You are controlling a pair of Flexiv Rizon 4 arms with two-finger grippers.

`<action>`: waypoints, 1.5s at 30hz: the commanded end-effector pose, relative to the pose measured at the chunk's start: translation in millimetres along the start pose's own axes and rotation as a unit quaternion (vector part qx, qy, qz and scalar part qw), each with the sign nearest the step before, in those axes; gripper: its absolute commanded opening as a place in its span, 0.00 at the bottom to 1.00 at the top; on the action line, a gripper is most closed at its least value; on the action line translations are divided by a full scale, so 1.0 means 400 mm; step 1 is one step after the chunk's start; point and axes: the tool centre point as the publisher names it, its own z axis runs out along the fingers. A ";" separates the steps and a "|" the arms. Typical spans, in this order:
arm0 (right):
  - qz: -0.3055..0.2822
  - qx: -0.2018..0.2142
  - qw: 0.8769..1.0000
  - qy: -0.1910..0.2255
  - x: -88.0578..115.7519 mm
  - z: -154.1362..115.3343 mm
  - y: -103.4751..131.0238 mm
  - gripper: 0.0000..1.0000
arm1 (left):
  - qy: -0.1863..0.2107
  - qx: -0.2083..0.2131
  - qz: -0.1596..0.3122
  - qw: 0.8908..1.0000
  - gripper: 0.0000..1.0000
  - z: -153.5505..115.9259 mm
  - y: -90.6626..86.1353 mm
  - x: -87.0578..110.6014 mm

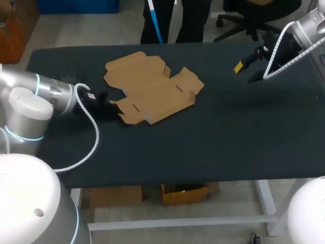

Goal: Assemble the packaging by folding the flat box into shape, placing the metal phone stand inside, and closing the box properly

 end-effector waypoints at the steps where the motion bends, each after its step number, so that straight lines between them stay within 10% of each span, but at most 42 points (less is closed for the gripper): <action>1: 0.000 0.002 1.000 0.003 -0.002 -0.003 0.001 1.00 | -0.021 -0.016 0.001 1.000 0.00 0.004 0.003 0.010; 25: -0.001 0.002 1.000 0.001 0.008 -0.003 0.001 1.00 | -0.074 -0.120 0.065 0.988 0.00 0.004 0.105 0.018; 29: -0.001 0.002 1.000 0.001 0.009 -0.002 0.001 1.00 | -0.079 -0.120 0.064 0.988 0.45 0.002 0.104 0.020; 33: -0.001 0.001 1.000 0.001 0.011 -0.003 -0.001 1.00 | -0.081 -0.106 0.057 0.989 0.62 -0.016 0.089 0.026; 45: -0.003 -0.001 1.000 0.003 0.013 -0.003 0.000 1.00 | -0.091 -0.070 0.049 0.992 0.49 -0.089 0.047 0.035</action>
